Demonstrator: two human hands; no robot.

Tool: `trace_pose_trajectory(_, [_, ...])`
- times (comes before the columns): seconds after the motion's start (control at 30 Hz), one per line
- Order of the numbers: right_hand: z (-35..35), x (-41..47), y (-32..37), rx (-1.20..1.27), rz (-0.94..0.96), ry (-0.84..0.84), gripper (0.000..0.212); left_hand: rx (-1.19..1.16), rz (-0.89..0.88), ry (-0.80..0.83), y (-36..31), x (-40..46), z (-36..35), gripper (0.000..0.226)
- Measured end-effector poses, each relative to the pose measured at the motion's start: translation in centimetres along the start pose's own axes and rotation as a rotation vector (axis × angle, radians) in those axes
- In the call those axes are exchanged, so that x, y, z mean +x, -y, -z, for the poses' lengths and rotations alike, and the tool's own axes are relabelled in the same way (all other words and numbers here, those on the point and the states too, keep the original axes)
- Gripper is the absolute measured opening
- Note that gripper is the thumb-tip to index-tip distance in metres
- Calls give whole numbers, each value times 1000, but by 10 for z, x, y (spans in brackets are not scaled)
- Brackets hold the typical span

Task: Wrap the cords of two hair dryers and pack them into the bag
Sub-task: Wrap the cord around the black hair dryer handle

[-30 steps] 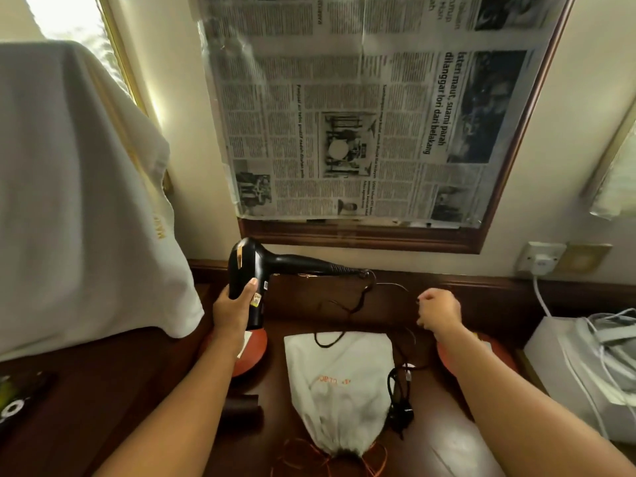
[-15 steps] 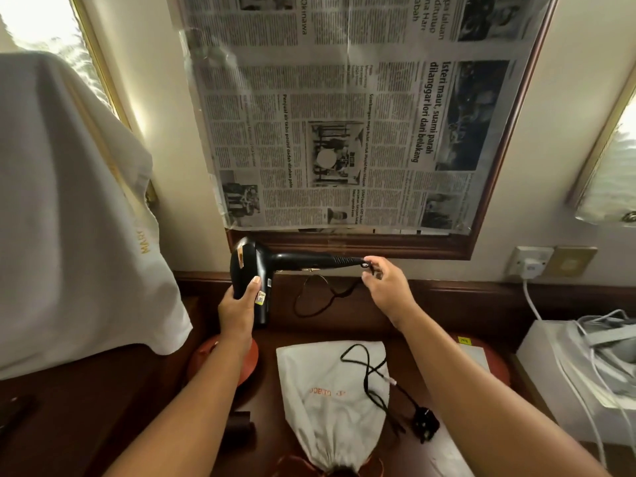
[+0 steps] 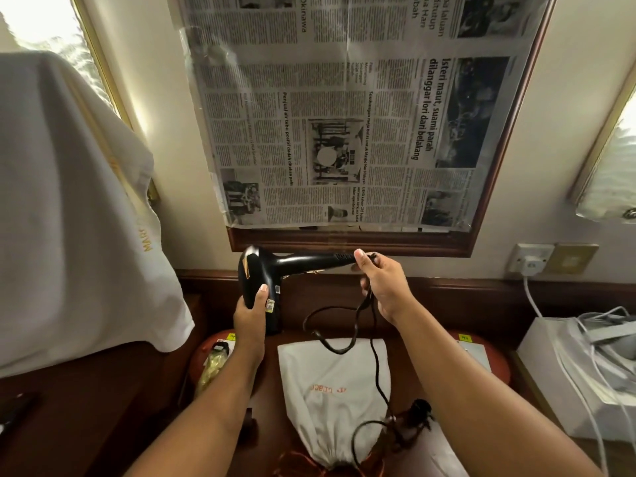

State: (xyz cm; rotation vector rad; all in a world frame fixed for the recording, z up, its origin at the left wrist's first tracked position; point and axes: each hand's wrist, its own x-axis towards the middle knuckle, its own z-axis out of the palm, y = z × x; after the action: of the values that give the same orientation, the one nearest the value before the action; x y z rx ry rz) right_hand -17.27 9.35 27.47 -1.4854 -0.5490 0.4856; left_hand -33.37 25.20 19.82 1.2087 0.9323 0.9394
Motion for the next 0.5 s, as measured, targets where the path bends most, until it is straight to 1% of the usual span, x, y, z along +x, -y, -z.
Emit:
trace_pose_trajectory(0.1, [-3,-2,5,102,-19,-124,24,62,-59,16,-3,-3,-5,41])
trace_pose_trajectory(0.17, [-5,-3,9,248,-25,-176,21,139,-99,65,-6,-3,-8,53])
trace_pose_trajectory(0.2, [-6,-3,12,309,-27,-191,20,225,-140,74,-9,-3,-9,64])
trace_pose_trajectory(0.23, [-7,-3,13,345,-31,-201,19,366,-207,60,-12,-1,-10,75])
trace_pose_trajectory(0.27, [-8,-4,15,365,-36,-204,18,540,-319,31,-17,-1,-12,82])
trace_pose_trajectory(0.3, [-10,-5,17,372,-40,-200,18,694,-485,19,-23,-1,-15,85])
trace_pose_trajectory(0.33, [-11,-6,17,373,-45,-193,17,810,-673,64,-30,-3,-20,85])
trace_pose_trajectory(0.37, [-12,-7,16,368,-51,-187,17,915,-816,164,-37,-3,-28,84])
trace_pose_trajectory(0.4, [-14,-9,15,364,-60,-180,18,1017,-884,290,-44,-6,-37,83])
trace_pose_trajectory(0.43, [-15,-11,13,363,-71,-176,19,1115,-871,420,-48,-9,-45,78])
trace_pose_trajectory(0.47, [-16,-14,12,368,-83,-171,20,1183,-810,530,-51,-12,-51,68])
trace_pose_trajectory(0.5, [-16,-16,9,377,-94,-162,21,1186,-735,605,-51,-15,-56,56])
